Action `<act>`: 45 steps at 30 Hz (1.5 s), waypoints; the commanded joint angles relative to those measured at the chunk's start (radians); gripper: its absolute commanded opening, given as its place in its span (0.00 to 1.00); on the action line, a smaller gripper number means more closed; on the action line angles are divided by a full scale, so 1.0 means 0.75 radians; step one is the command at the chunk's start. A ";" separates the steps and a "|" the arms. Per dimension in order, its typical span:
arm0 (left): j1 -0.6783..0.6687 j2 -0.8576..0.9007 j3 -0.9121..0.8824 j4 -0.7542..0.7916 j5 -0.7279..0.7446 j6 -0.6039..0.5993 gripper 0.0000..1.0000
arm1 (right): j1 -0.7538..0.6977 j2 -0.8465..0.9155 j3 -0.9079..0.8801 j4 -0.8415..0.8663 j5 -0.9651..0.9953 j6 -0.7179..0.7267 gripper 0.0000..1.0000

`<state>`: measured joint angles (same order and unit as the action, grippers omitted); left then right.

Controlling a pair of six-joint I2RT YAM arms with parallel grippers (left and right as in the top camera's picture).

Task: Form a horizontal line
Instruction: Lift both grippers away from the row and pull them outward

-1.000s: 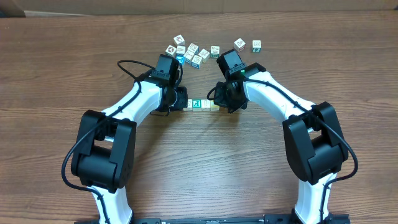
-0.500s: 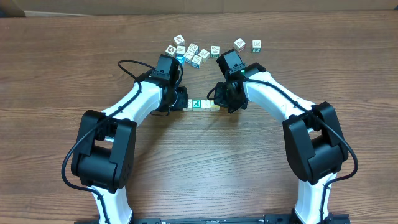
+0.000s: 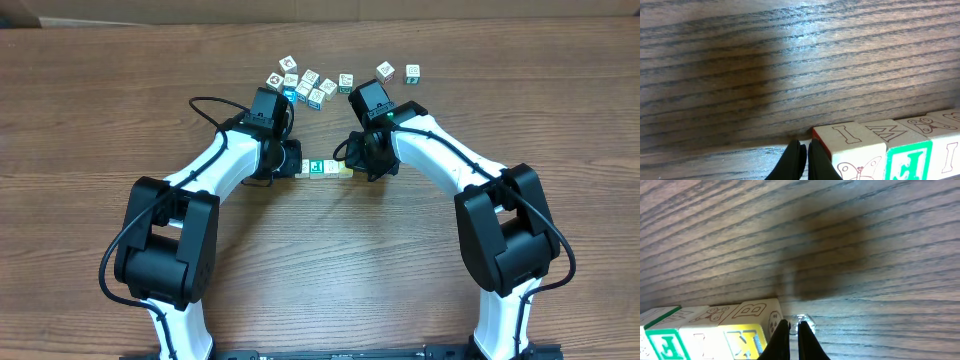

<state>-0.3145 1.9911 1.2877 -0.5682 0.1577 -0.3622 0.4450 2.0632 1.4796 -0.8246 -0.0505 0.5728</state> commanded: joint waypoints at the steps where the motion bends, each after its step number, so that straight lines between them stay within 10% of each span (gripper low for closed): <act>1: -0.008 0.013 0.007 -0.004 -0.001 0.025 0.04 | -0.003 -0.025 -0.005 0.001 0.037 0.005 0.04; 45: 0.201 0.013 0.007 -0.102 -0.082 -0.132 0.04 | -0.211 -0.025 -0.005 -0.077 0.269 0.004 0.05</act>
<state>-0.1787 1.9911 1.2877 -0.6392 0.1116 -0.4404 0.3416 2.0636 1.4796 -0.8700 0.0780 0.5724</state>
